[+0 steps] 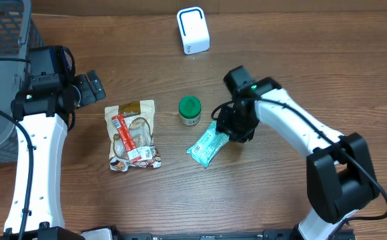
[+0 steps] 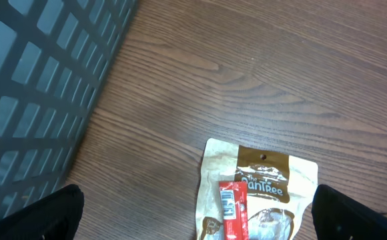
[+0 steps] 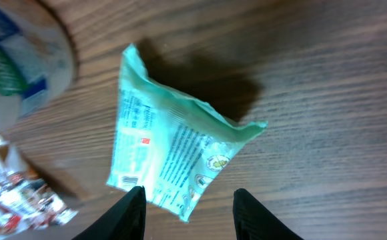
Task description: Scan the item barcode
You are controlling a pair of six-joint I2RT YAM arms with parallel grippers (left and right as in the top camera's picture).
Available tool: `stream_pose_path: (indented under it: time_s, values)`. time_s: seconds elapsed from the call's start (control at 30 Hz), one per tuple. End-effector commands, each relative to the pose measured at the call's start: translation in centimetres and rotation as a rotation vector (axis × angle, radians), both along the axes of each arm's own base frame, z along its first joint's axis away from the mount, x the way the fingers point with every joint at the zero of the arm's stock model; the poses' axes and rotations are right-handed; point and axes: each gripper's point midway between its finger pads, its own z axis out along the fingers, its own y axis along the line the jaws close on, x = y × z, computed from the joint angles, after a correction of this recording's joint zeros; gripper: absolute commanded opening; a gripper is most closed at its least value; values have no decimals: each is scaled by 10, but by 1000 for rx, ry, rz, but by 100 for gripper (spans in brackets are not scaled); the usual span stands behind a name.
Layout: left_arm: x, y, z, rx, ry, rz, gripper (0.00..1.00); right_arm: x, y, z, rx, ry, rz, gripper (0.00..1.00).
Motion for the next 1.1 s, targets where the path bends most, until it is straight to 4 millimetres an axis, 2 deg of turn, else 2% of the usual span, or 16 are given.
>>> stream_pose_path:
  time_s: [0.0,0.13,0.4,0.5,0.6,0.73,0.87,0.93,0.97,1.07]
  values:
    - [2,2,8,16,-19,-8,100,2,-10,-10,-84,-34,-81,42]
    - [2,2,8,16,-19,-7,99,7,-9,-17,-75,-63,-84,39]
    - [2,2,8,16,-19,-8,100,2,-10,-25,-81,-54,-80,36]
    - [2,2,8,16,-19,-8,100,-4,-1,-24,-44,-32,-64,33]
    - [2,2,8,16,-19,-8,100,-18,15,-21,11,16,-35,25]
    - [2,2,8,16,-19,-8,100,-31,22,-21,7,49,-11,25]
    - [2,2,8,16,-19,-8,100,-35,28,-17,30,54,29,22]
    - [2,2,8,16,-19,-8,100,-24,29,-6,71,17,98,22]
    - [2,2,8,16,-19,-8,100,-12,24,2,82,-14,121,23]
    - [2,2,8,16,-19,-8,100,9,7,7,94,-96,219,30]
